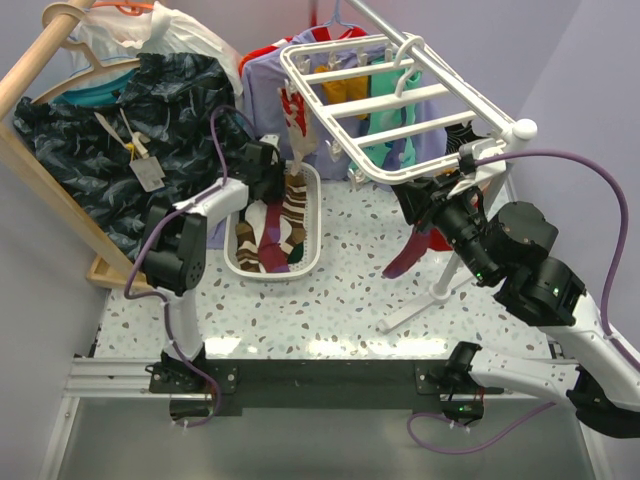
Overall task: Clip the socks to the hanger
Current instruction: Pick up the sock from the bin.
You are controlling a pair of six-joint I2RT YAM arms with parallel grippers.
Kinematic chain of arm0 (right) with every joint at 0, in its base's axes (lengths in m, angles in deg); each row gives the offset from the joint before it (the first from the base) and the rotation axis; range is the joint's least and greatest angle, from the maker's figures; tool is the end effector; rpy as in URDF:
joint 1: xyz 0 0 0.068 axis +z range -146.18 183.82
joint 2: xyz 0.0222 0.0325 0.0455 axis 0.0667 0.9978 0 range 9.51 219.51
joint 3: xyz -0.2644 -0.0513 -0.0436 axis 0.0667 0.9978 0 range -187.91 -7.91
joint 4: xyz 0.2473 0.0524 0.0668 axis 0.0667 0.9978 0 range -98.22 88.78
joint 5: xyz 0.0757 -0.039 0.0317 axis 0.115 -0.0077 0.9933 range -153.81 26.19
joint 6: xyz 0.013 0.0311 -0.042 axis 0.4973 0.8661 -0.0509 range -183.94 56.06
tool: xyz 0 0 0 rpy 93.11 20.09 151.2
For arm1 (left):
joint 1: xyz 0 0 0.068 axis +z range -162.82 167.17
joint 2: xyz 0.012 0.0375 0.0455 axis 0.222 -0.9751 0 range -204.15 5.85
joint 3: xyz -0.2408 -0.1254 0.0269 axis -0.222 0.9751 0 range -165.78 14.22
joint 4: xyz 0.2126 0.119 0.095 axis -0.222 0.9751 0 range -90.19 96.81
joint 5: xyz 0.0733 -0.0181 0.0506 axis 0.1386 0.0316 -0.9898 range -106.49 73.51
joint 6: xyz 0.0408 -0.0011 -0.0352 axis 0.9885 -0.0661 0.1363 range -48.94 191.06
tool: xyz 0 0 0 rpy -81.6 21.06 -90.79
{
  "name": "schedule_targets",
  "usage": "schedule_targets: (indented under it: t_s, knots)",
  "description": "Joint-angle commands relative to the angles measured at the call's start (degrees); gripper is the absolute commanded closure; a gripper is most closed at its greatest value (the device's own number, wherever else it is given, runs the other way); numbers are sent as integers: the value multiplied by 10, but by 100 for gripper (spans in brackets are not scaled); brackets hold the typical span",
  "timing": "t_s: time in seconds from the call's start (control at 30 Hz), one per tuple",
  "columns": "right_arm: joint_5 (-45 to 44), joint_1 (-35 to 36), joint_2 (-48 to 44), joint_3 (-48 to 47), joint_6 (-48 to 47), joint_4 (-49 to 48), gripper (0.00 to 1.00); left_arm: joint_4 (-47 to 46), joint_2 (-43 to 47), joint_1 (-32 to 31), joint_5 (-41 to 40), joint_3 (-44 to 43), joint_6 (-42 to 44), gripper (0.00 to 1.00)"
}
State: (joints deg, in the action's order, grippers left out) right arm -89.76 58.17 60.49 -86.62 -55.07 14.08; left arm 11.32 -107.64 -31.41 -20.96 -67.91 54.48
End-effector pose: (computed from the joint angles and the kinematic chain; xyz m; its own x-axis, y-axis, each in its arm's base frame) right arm 0.0990 0.1114 0.4958 -0.0190 0.2114 -0.9772 -0.4794 0.8558 0.1944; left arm 0.4236 -0.1395 0.2049 -0.6934 -0.0671 -0.7174 0.0686 0.9850 -0.1584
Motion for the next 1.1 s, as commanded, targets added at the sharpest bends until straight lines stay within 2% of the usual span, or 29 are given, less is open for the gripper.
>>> schedule_targets:
  t_s: [0.0, 0.2, 0.33, 0.73, 0.87, 1.07]
  knots:
    - [-2, 2, -2, -9, -4, -6, 87, -5, -16, 7, -18, -30, 14, 53]
    - [-3, 2, -3, -8, -5, -3, 87, -3, -36, 7, -16, -34, 15, 68]
    - [-4, 2, -4, -8, -4, -3, 87, 4, -27, 7, -12, -34, 17, 85]
    - [-4, 2, -4, 1, -5, -7, 87, -22, 162, 6, -24, 49, 0, 87]
    - [-4, 2, -3, 1, -4, -8, 87, -29, 215, 6, -11, 87, -13, 94]
    - [-2, 3, 1, -3, -6, -14, 87, -64, 365, -7, 41, 173, -15, 100]
